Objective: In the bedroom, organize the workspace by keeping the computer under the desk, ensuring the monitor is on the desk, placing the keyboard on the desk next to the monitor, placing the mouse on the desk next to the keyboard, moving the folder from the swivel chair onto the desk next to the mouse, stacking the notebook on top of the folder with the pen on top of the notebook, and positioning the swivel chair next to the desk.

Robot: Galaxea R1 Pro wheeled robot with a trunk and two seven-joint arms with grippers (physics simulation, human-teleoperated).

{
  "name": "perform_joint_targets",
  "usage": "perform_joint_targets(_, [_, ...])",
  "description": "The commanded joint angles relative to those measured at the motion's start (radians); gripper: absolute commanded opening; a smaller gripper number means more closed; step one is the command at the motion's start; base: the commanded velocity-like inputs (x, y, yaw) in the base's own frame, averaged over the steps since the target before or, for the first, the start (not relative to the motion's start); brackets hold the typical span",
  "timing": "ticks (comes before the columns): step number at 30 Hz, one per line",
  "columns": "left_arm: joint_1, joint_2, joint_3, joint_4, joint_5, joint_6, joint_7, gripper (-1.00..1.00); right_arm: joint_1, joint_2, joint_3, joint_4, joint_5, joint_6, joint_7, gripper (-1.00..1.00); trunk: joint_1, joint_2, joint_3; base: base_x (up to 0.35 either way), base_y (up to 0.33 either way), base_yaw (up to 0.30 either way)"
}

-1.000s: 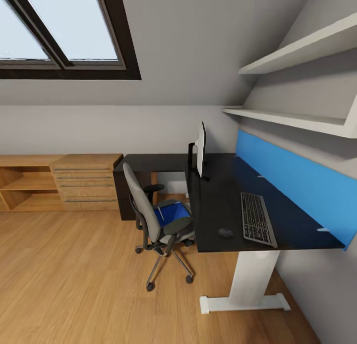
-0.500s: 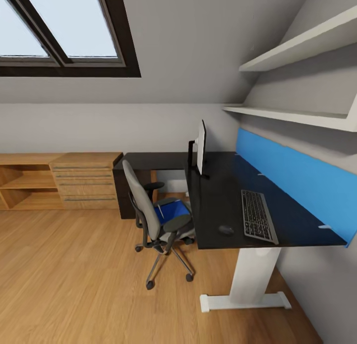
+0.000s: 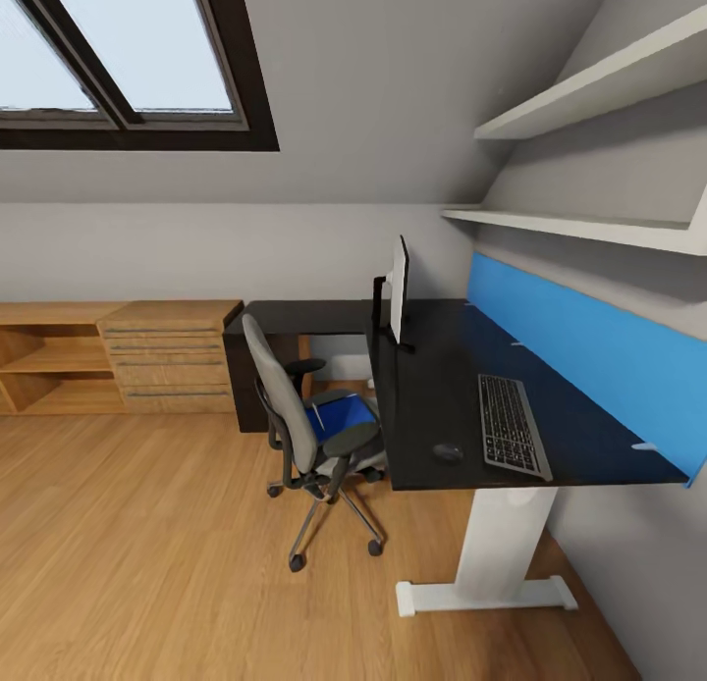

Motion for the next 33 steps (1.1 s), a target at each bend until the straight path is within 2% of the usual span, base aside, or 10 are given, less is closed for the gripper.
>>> perform_joint_targets(1, [0.000,-0.001,0.000,-0.001,0.003,-0.002,0.001,1.00,-0.001,-0.001,0.003,0.009,0.000,-0.002,-0.004,1.00,0.004,-0.008,-0.004,0.000,0.000,0.000])
perform_joint_targets(10, [0.000,-0.003,-0.001,-0.002,0.003,0.000,0.001,1.00,-0.001,-0.005,0.004,0.036,-0.001,-0.002,-0.004,1.00,0.038,-0.071,-0.032,0.000,0.000,0.000])
perform_joint_targets(16, [0.000,-0.013,-0.002,-0.001,0.003,0.000,-0.004,1.00,-0.001,-0.005,0.004,0.038,0.000,-0.002,-0.004,1.00,0.061,-0.113,-0.051,0.000,0.000,0.000])
perform_joint_targets(21, [0.000,-0.018,-0.003,-0.001,0.003,0.003,-0.005,1.00,-0.001,-0.005,0.004,0.039,0.000,-0.002,-0.004,1.00,0.061,-0.113,-0.051,0.000,0.000,0.000])
perform_joint_targets(28, [0.000,-0.054,-0.004,0.008,-0.001,0.002,-0.007,1.00,-0.001,-0.005,0.004,0.039,0.000,-0.002,-0.004,1.00,0.061,-0.113,-0.051,0.000,0.000,0.000])
perform_joint_targets(33, [0.000,-0.061,-0.004,0.015,-0.003,0.000,-0.006,1.00,-0.001,-0.005,0.004,0.039,0.000,-0.002,-0.005,1.00,0.065,-0.120,-0.054,0.000,0.000,0.000])
